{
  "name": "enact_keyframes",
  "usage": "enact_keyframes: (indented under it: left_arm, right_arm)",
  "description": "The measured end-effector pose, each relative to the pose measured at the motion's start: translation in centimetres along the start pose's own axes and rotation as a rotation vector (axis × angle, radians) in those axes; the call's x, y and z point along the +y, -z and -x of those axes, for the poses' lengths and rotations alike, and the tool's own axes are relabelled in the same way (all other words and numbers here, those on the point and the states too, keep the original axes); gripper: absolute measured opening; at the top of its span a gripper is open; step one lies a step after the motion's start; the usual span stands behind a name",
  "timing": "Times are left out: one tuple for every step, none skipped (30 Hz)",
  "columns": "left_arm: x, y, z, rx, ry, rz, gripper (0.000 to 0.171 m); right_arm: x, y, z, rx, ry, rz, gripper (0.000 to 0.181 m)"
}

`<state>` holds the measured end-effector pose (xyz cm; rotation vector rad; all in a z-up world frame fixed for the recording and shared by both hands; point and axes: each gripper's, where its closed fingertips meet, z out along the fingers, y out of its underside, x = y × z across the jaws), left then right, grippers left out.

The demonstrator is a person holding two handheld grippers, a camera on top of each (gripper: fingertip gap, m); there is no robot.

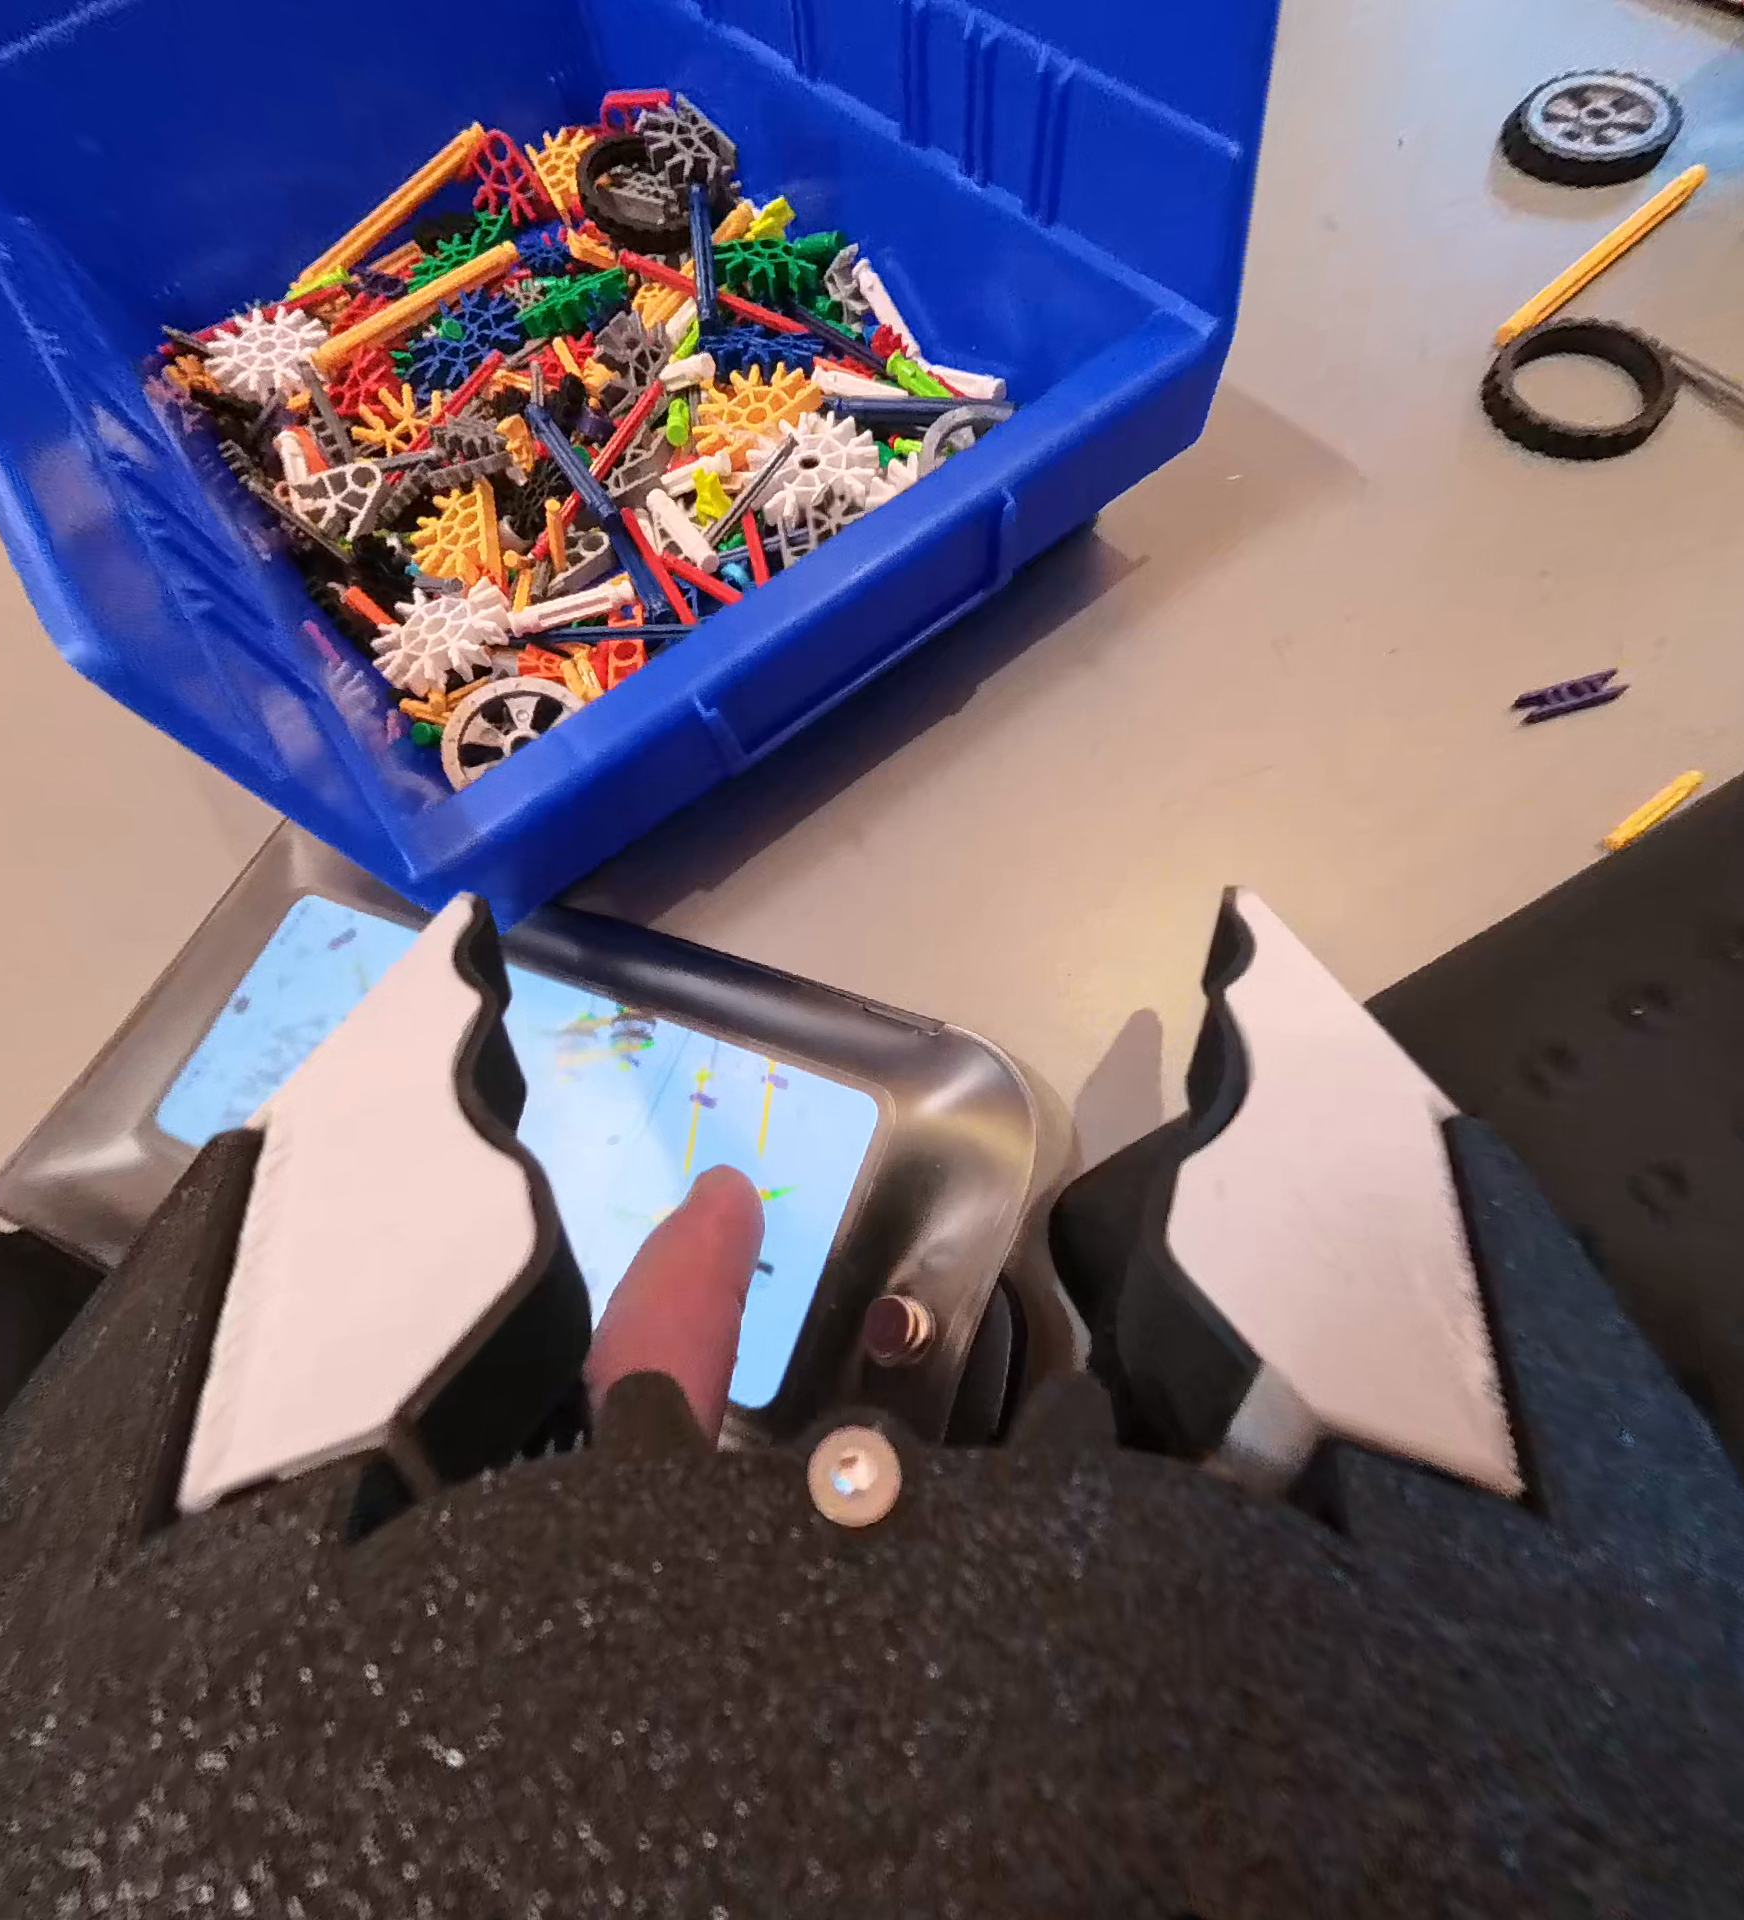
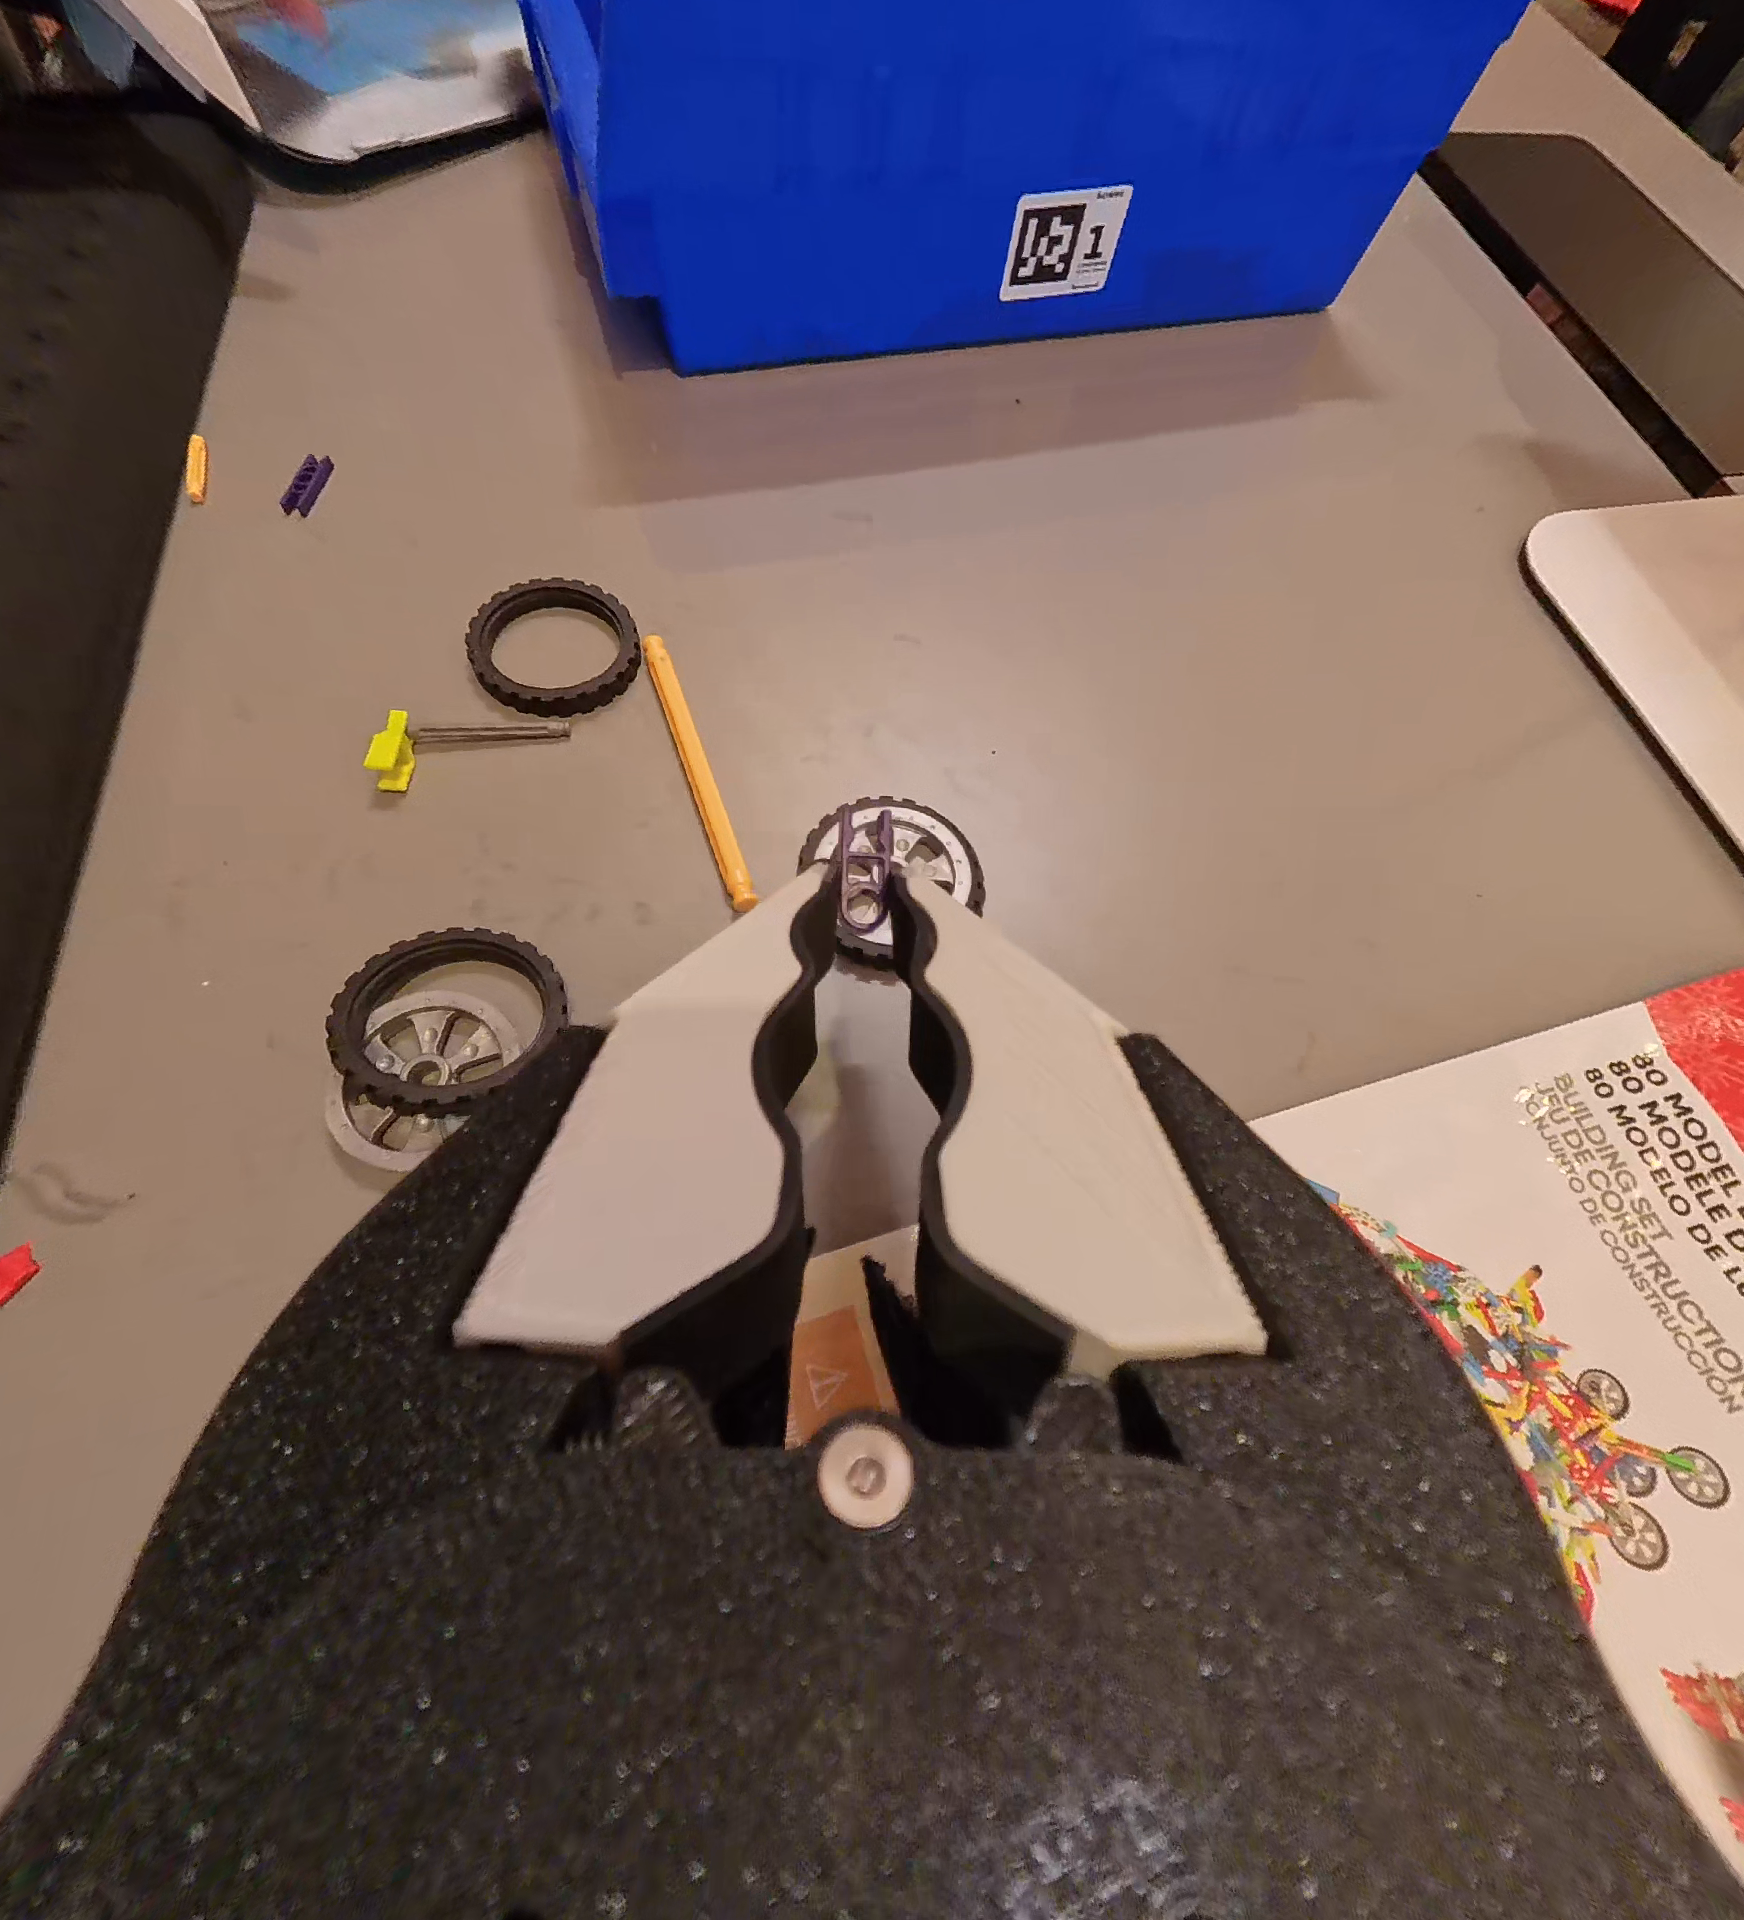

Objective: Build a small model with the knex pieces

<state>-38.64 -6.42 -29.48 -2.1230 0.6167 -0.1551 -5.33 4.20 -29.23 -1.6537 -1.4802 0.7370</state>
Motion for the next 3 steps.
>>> enact_keyframes:
  left_arm:
    - [-0.33, 0.04, 0.13, 0.004, 0.002, -0.011, 0.129]
    - [-0.62, 0.07, 0.27, 0.008, 0.003, -0.019, 0.129]
    - [-0.84, 0.07, 0.16, 0.028, 0.007, -0.022, 0.129]
  right_arm:
    - [0.03, -0.03, -0.03, 0.002, 0.000, 0.002, 0.010]
    - [0.06, -0.05, -0.06, 0.003, 0.000, 0.004, 0.010]
    - [0.11, -0.10, -0.07, 0.004, 0.000, 0.007, 0.010]
